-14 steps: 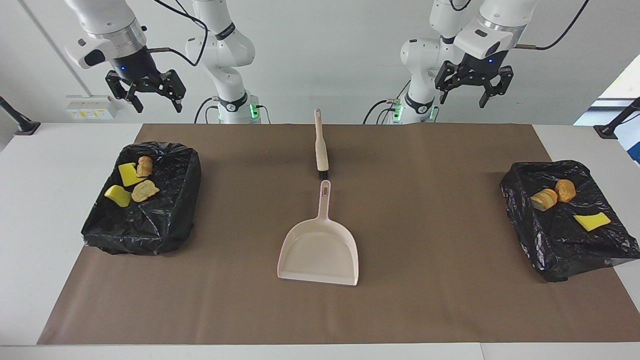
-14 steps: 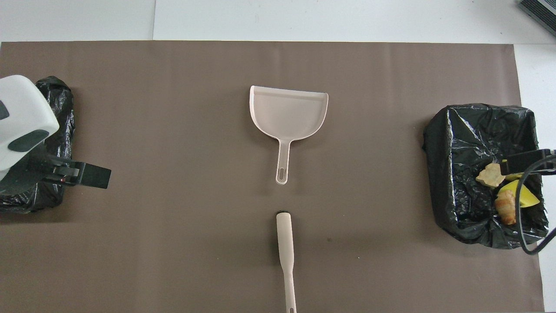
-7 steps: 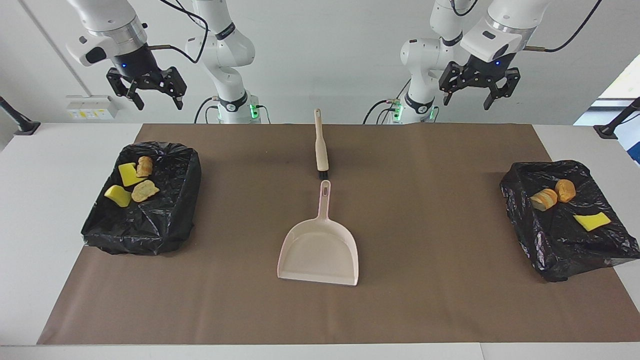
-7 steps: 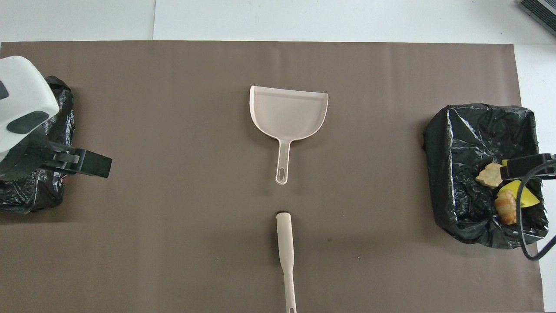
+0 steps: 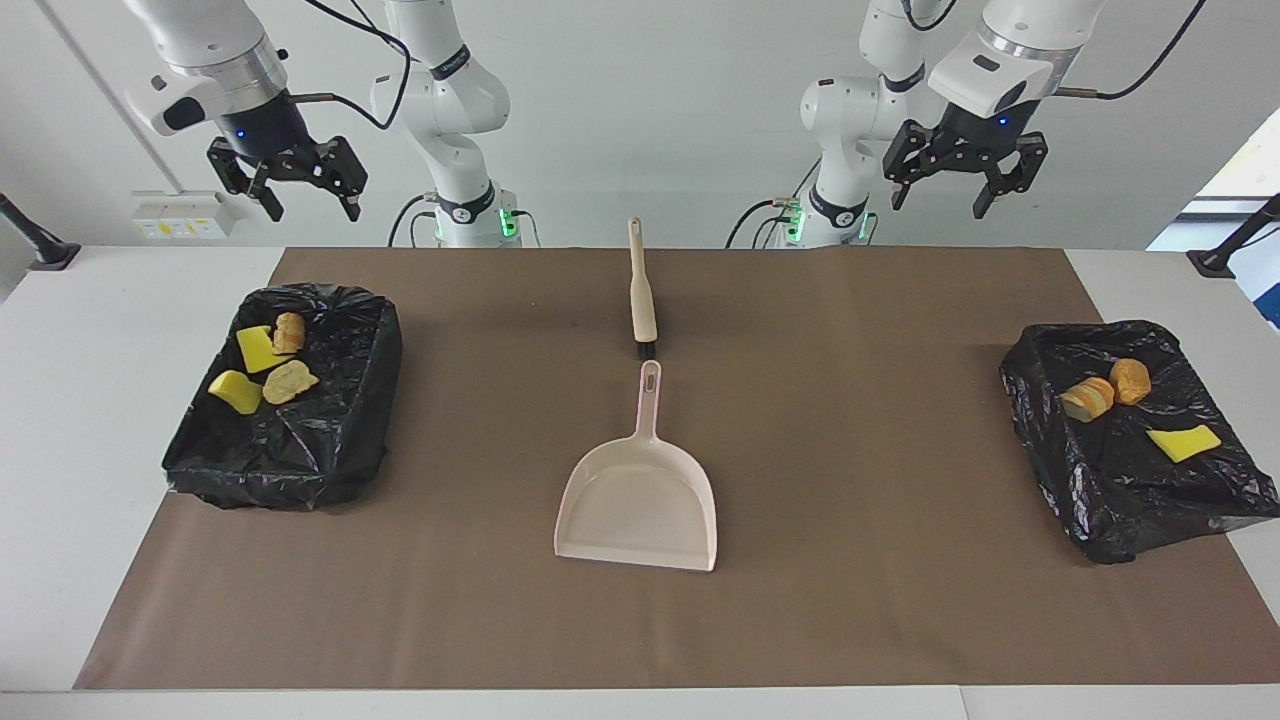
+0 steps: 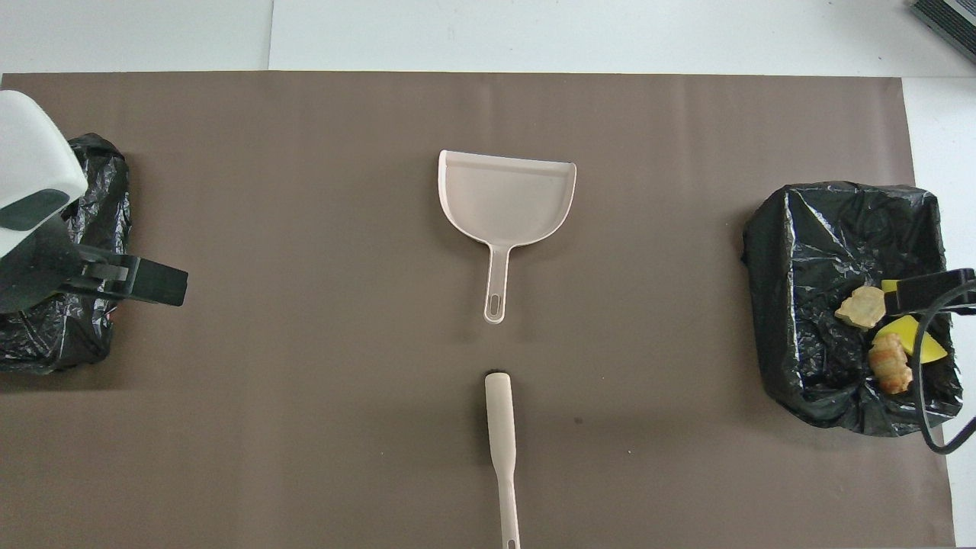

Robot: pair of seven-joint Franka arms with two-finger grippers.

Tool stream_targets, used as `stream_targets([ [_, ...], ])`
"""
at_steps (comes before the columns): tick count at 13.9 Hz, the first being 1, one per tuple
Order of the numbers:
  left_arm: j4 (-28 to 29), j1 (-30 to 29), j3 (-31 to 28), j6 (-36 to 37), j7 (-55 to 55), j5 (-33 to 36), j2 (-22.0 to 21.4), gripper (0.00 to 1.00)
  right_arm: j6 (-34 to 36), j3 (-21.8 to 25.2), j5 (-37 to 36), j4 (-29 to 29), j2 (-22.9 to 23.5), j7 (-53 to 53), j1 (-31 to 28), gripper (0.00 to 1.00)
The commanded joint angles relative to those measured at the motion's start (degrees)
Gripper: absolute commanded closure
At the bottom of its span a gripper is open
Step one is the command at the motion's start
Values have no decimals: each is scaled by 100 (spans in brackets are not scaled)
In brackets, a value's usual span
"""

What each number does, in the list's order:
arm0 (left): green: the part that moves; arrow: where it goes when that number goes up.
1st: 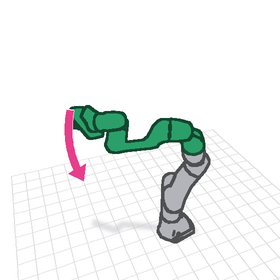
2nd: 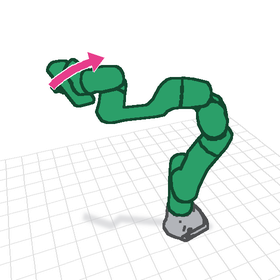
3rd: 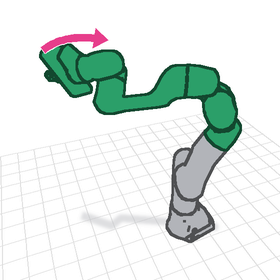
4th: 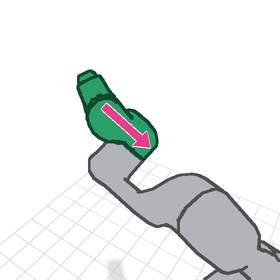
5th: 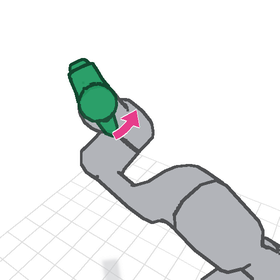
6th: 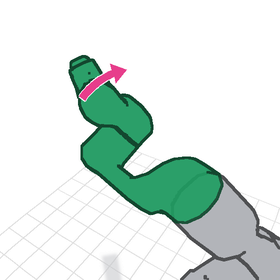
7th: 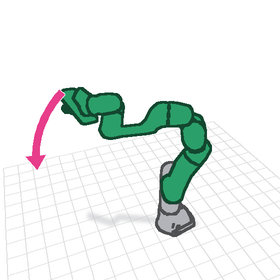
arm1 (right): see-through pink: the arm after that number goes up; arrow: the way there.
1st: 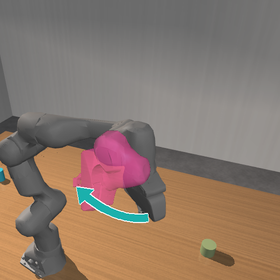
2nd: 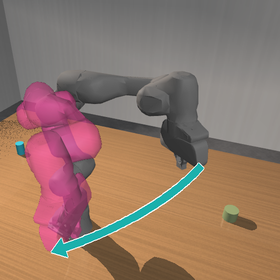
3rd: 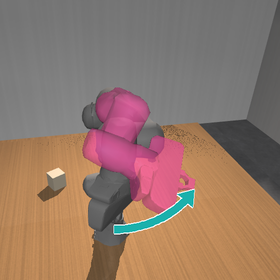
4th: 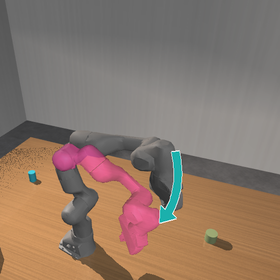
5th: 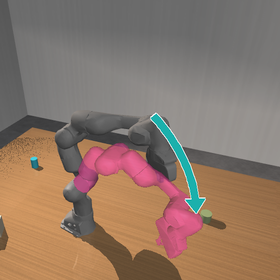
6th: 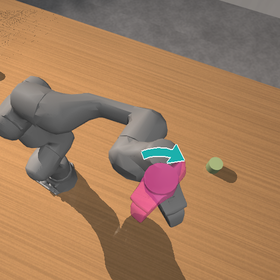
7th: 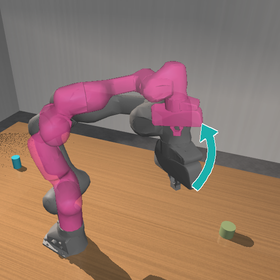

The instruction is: Sweep and dump trash in bin

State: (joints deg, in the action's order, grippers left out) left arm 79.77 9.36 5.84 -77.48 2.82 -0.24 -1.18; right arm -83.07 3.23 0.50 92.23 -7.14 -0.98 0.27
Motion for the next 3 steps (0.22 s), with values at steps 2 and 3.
stream_targets([
  [2, 29, -58, -13, -48, -62, -64, -66, 0, -52, -33, -41, 224, -156, -165, -62, 0],
  [3, 47, -58, -13, -56, -62, -64, -66, 0, -60, -33, -41, 225, -165, -165, -62, 0],
])
